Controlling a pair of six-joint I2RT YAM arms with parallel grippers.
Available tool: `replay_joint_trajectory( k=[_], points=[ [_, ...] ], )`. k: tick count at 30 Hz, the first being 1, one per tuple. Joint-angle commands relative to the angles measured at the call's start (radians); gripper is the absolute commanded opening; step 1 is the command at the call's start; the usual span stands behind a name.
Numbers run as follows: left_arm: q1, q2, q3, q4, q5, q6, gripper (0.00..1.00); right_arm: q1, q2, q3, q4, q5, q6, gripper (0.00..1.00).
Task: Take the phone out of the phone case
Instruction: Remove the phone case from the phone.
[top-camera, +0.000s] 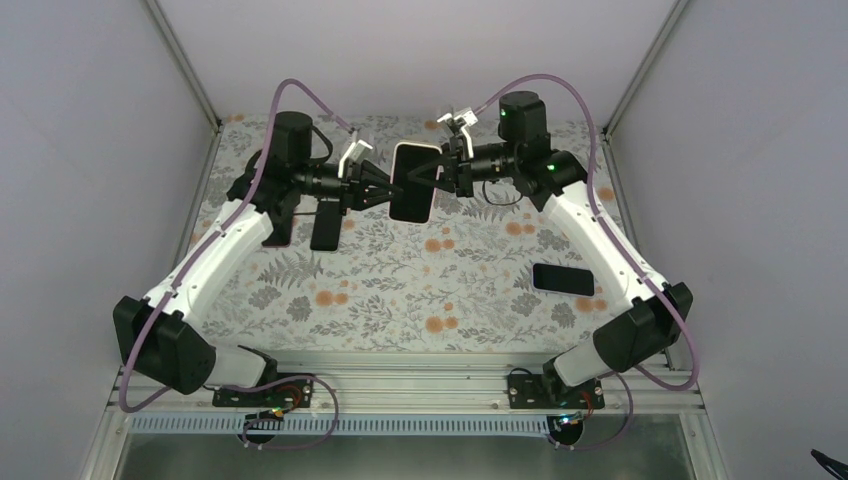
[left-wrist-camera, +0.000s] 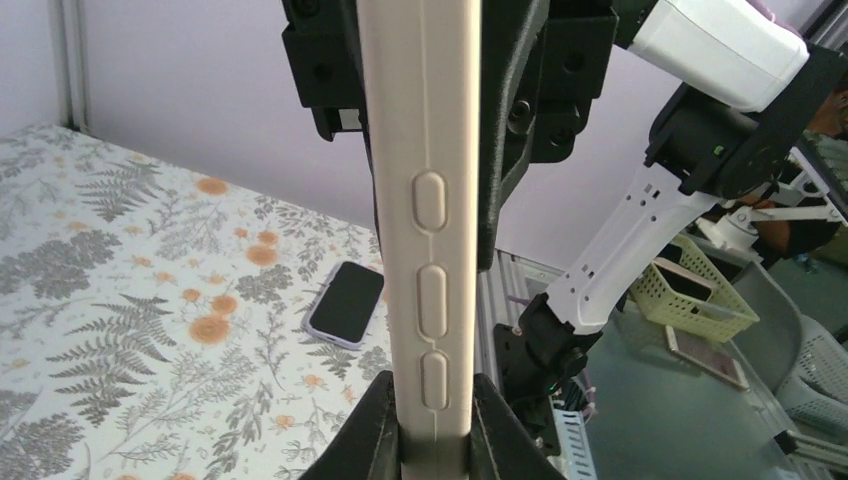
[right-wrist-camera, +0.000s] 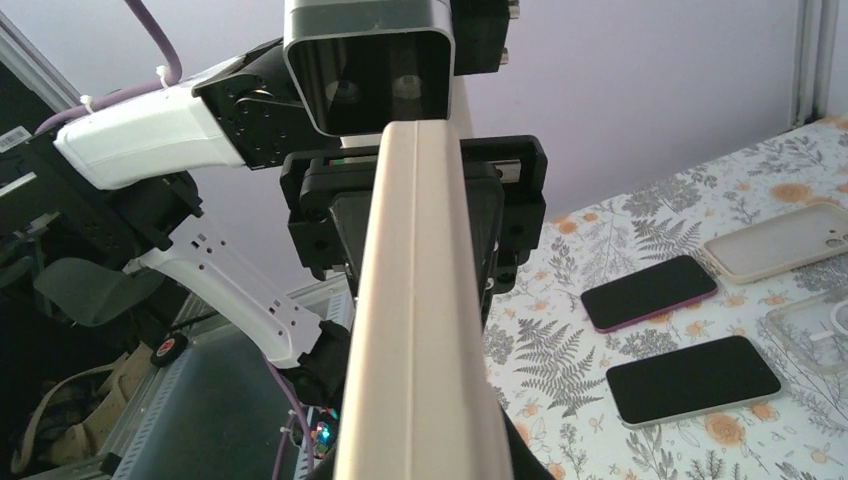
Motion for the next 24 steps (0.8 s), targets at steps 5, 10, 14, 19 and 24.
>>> replay_joint_trajectory(
  k=[5, 10, 14, 19, 24],
  points=[
    [0.007, -0.005, -0.051, 0.148, 0.061, -0.087, 0.02, 0.016, 0.014, 0.050, 0.015, 0.019, -0.021, 0.25],
    [0.044, -0.018, -0.055, 0.170, 0.063, -0.113, 0.02, 0.014, 0.011, 0.032, 0.014, 0.027, -0.021, 0.42],
    [0.077, -0.034, -0.082, 0.256, 0.070, -0.193, 0.02, 0.014, 0.012, -0.009, 0.026, 0.035, -0.016, 0.45],
    [0.088, -0.038, -0.084, 0.275, 0.071, -0.219, 0.02, 0.016, 0.037, -0.017, 0.060, 0.016, 0.020, 0.36],
    [0.091, -0.044, -0.081, 0.301, 0.066, -0.244, 0.02, 0.026, 0.048, -0.017, 0.079, 0.007, 0.037, 0.31]
  ],
)
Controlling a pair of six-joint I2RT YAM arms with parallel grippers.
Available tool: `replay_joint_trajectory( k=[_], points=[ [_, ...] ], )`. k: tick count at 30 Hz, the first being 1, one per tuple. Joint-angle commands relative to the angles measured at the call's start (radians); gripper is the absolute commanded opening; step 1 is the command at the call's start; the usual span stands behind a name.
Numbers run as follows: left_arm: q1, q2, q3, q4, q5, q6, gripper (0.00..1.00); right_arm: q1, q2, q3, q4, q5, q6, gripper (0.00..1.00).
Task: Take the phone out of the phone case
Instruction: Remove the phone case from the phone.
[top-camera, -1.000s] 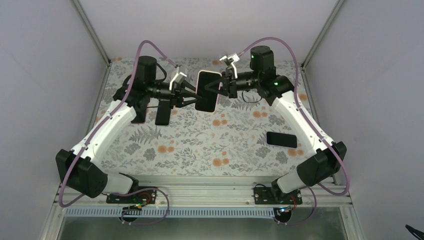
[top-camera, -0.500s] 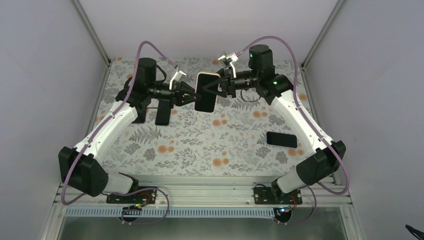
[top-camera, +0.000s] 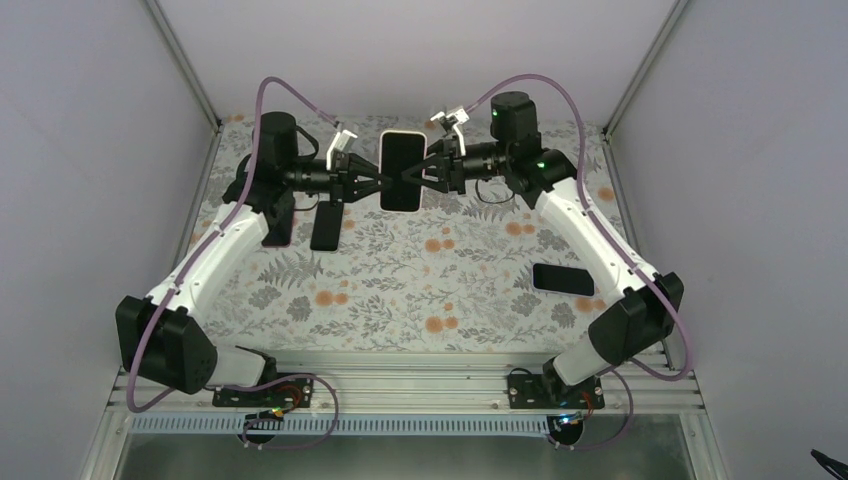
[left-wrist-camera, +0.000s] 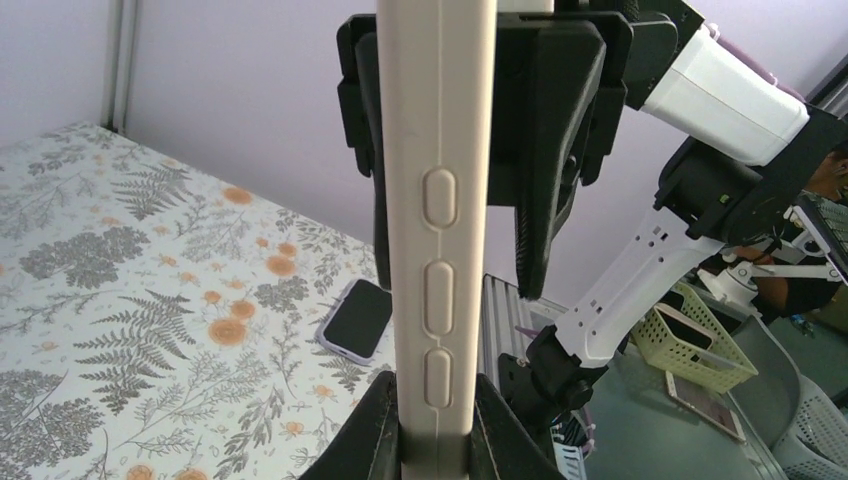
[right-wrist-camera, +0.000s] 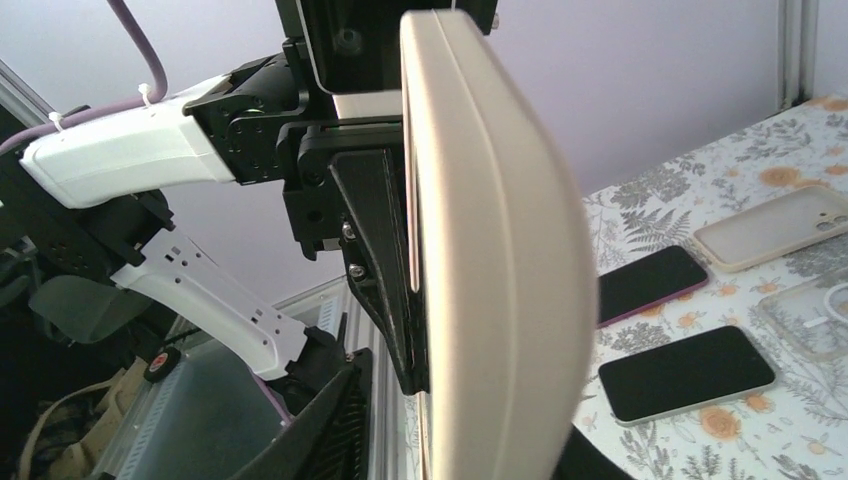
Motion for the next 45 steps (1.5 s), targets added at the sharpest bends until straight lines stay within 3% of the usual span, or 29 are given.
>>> replay_joint_trajectory(
  k=[1, 7, 10, 14, 16, 25, 34, 45],
  points=[
    [0.007, -0.044, 0.007, 0.085, 0.010, -0.033, 0.02, 0.021, 0.015, -0.010, 0.040, -0.028, 0.028, 0.29],
    [0.005, -0.050, -0.006, 0.089, 0.006, -0.041, 0.02, 0.043, 0.040, 0.019, 0.046, -0.035, 0.039, 0.18],
    [0.006, -0.045, -0.001, 0.093, 0.009, -0.048, 0.06, 0.051, 0.031, 0.013, 0.041, -0.035, 0.031, 0.05],
    [0.017, -0.039, 0.012, 0.023, -0.002, 0.009, 0.43, 0.047, 0.016, 0.019, 0.034, -0.042, 0.028, 0.04],
    [0.027, -0.039, 0.002, 0.017, -0.003, 0.023, 0.49, 0.039, 0.008, 0.023, 0.034, -0.051, 0.032, 0.04],
    [0.032, -0.062, -0.052, -0.077, 0.025, 0.175, 0.44, -0.021, -0.009, 0.020, 0.121, -0.123, 0.155, 0.04],
    [0.012, -0.079, -0.119, -0.036, 0.019, 0.163, 0.30, -0.037, -0.029, -0.014, 0.172, -0.135, 0.207, 0.04],
    [-0.036, -0.036, -0.100, 0.040, 0.081, 0.078, 0.30, -0.038, -0.048, -0.037, 0.175, -0.123, 0.199, 0.04]
  ],
)
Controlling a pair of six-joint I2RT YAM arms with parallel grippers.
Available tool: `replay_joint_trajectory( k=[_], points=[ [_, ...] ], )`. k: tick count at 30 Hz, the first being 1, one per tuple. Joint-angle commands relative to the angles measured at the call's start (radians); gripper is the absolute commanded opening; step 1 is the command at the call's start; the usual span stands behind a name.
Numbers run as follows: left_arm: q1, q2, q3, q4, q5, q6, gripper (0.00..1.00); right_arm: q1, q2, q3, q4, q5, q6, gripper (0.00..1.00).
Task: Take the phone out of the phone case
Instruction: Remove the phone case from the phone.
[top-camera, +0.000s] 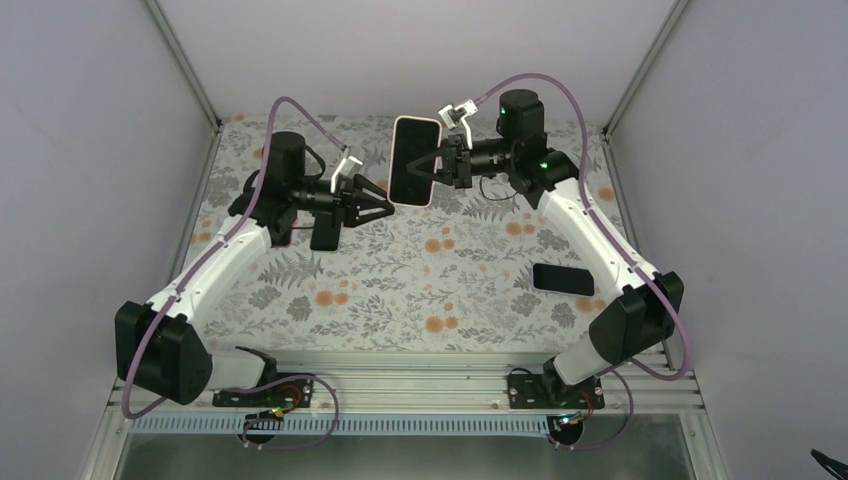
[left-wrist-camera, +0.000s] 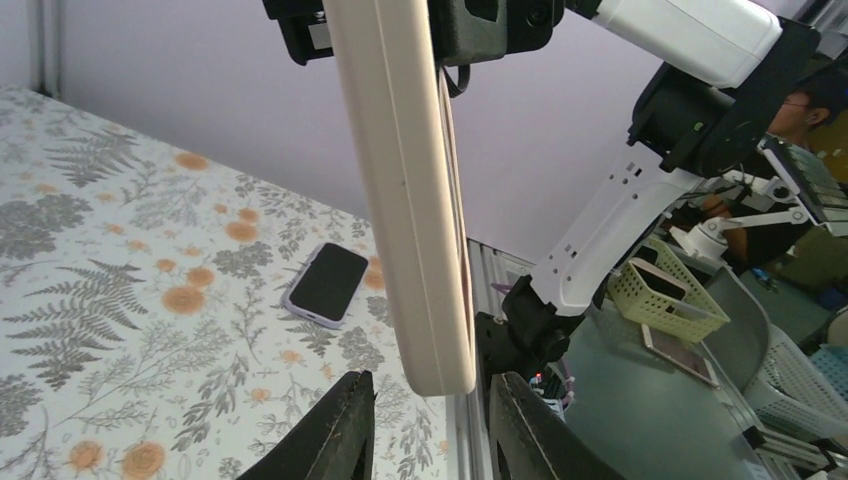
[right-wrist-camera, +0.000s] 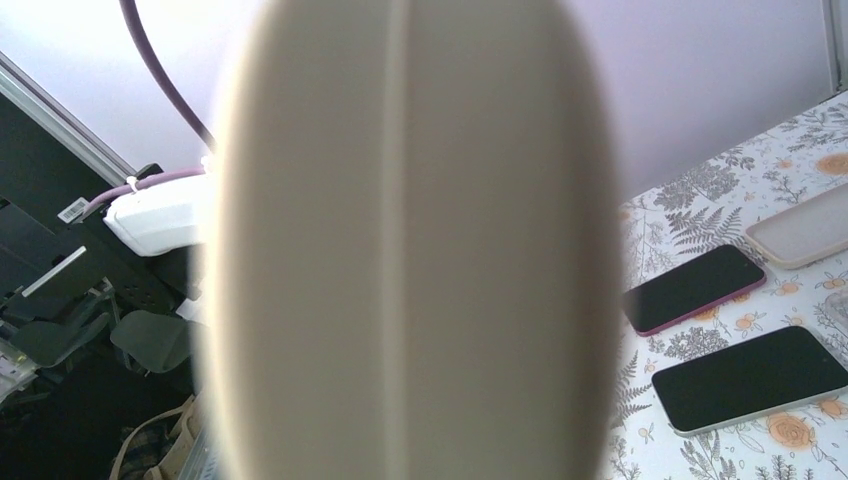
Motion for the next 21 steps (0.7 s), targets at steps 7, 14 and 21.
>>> replay_joint_trajectory(
  k=[7, 14, 21],
  points=[
    [-0.011, 0.022, 0.033, 0.071, 0.029, -0.028, 0.17, -0.006, -0.069, -0.019, 0.045, -0.025, -0.005, 0.04],
    [-0.011, 0.033, 0.048, 0.030, -0.004, 0.004, 0.13, -0.006, -0.068, -0.021, 0.045, -0.044, -0.006, 0.04],
    [-0.009, 0.043, 0.054, 0.039, -0.018, -0.022, 0.08, -0.002, -0.071, -0.035, 0.064, -0.113, 0.007, 0.04]
  ],
)
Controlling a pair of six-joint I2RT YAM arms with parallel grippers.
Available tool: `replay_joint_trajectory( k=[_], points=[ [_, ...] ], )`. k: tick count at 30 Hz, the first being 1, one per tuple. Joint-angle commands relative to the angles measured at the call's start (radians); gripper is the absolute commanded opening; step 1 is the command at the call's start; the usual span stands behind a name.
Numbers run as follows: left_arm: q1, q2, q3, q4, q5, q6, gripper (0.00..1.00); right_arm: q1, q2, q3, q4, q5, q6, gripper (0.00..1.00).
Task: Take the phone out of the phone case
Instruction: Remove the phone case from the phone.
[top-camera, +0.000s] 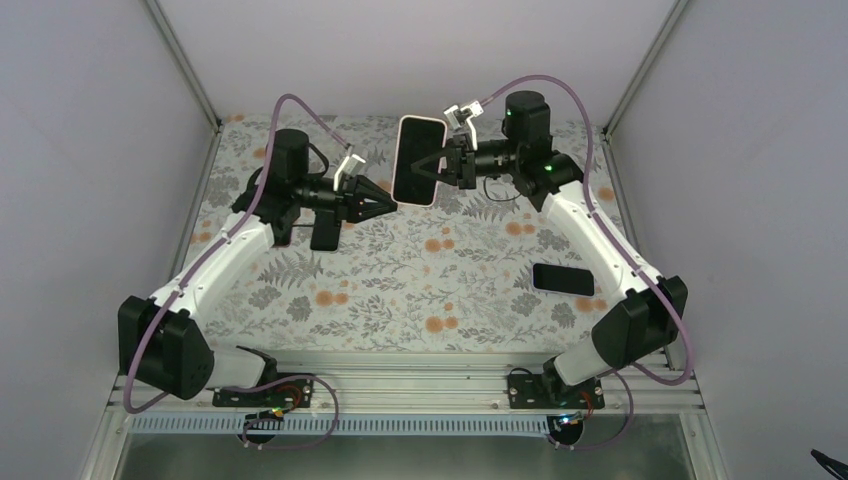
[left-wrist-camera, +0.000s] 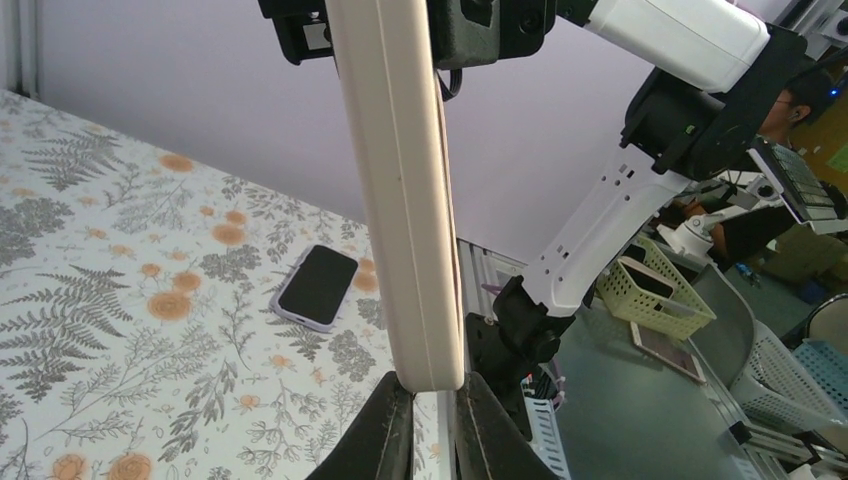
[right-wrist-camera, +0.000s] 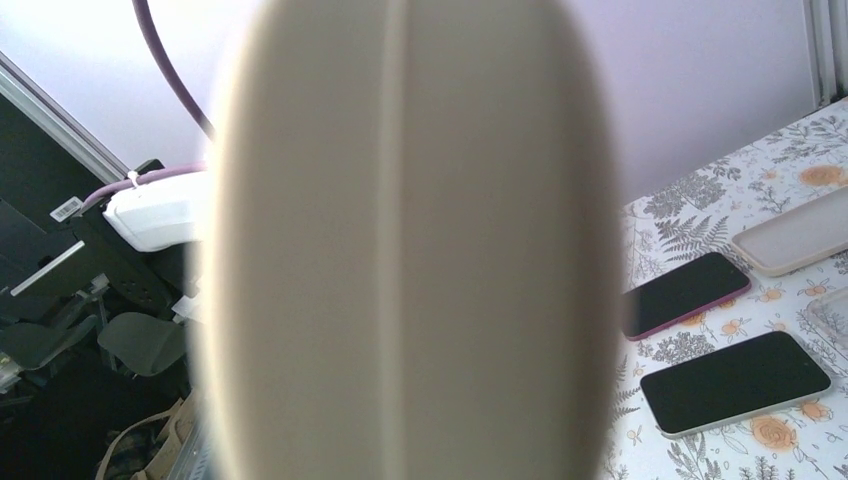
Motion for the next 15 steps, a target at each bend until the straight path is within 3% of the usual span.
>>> replay_joint_trajectory(
  k=[1, 9, 15],
  points=[
    [0.004, 0.017, 0.032, 0.017, -0.037, -0.004, 0.08, 0.010, -0.050, -0.010, 0.044, -0.117, 0.010, 0.04],
    [0.004, 0.013, 0.023, 0.057, 0.023, -0.030, 0.15, 0.012, -0.058, -0.011, 0.028, -0.095, -0.015, 0.04],
    [-0.021, -0.005, 0.023, 0.000, 0.083, 0.060, 0.31, 0.011, -0.048, 0.000, 0.019, -0.082, -0.020, 0.04]
  ],
)
